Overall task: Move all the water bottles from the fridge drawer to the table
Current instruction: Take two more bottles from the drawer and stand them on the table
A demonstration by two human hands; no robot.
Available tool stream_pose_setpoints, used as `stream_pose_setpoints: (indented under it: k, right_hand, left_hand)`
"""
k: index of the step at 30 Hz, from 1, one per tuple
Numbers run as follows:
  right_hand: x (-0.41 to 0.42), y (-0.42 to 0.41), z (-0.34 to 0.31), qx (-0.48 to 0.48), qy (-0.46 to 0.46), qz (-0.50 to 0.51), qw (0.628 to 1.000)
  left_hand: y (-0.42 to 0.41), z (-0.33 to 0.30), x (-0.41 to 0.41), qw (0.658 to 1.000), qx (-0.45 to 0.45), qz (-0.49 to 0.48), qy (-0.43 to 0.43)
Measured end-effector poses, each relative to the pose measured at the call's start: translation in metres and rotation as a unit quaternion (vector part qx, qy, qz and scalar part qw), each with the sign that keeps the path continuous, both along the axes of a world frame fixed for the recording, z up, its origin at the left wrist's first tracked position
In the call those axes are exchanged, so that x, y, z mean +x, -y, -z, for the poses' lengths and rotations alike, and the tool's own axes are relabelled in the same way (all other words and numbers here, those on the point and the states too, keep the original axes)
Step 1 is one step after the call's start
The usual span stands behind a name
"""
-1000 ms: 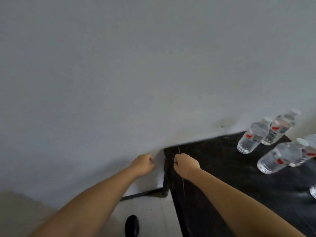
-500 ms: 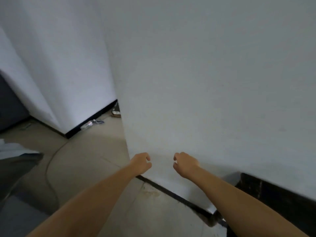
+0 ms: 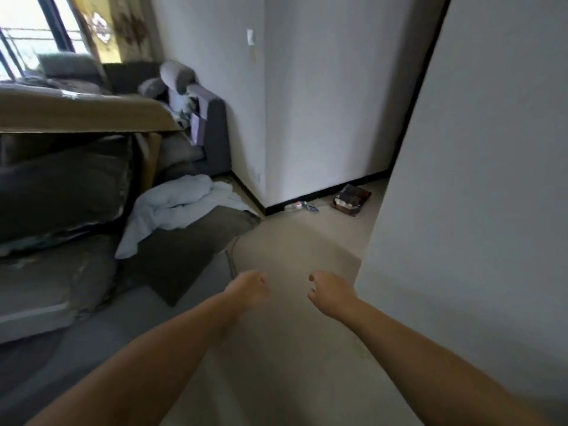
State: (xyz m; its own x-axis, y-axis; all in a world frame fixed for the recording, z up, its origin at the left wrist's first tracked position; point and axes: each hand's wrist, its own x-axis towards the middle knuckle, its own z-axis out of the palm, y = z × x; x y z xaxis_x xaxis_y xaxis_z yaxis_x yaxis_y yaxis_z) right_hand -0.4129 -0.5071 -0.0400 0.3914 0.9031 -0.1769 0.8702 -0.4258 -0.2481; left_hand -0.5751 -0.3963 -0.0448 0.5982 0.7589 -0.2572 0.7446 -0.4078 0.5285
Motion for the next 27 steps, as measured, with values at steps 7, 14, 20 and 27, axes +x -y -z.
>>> stream_pose_setpoints:
  k: [7, 14, 20, 27]
  right_hand:
    - [-0.154, -0.08, -0.005, -0.005, -0.019, -0.171, 0.985]
    - [-0.297, -0.146, -0.003, -0.026, 0.019, -0.359, 0.933]
    - [-0.437, -0.193, 0.004, -0.03, 0.029, -0.506, 0.862]
    - [-0.586, -0.229, -0.008, -0.005, 0.028, -0.636, 0.771]
  left_hand:
    - [-0.038, -0.009, -0.179, 0.988, 0.018, -0.154, 0.006]
    - [-0.021, 0.009, -0.333, 0.943, -0.024, -0.333, 0.001]
    - [0.001, 0.007, -0.463, 0.869, -0.015, -0.494, -0.012]
    - [0.016, -0.005, -0.57, 0.788, -0.007, -0.616, -0.016]
